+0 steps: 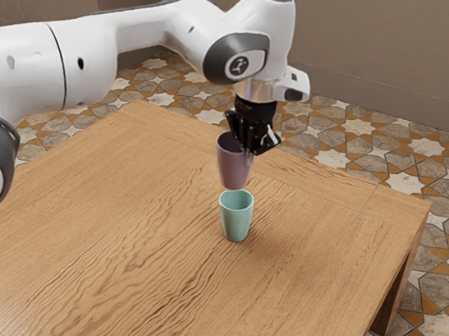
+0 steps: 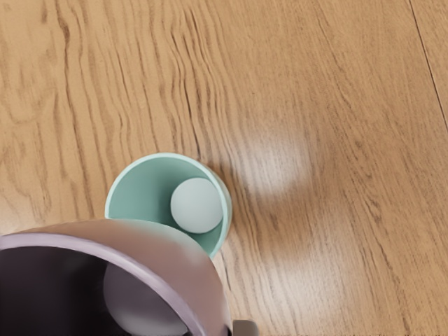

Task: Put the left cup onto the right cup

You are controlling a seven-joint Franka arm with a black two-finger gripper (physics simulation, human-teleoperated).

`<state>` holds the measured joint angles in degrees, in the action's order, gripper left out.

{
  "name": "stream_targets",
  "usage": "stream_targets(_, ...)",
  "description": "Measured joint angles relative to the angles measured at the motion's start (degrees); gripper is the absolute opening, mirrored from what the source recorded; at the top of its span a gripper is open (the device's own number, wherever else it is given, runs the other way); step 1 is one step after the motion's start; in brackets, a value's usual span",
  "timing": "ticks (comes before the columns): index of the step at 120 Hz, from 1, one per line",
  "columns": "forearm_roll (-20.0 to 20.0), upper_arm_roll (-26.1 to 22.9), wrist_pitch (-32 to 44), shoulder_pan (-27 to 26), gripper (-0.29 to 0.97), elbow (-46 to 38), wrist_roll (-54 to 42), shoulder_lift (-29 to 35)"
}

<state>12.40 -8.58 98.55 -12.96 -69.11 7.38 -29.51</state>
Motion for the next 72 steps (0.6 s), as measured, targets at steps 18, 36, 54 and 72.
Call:
stream_targets(18,0.4,-0.2,-0.1,0.3,-0.1,0.1,0.0,-0.9)
stream_targets(36,0.5,-0.2,0.0,0.4,-0.1,0.2,0.1,-1.5)
stream_targets(54,0.8,-0.6,0.0,0.8,-0.1,1.7,0.1,-2.5)
stream_targets(72,1.6,-1.8,-0.1,1.2,-0.1,2.5,0.1,-3.4)
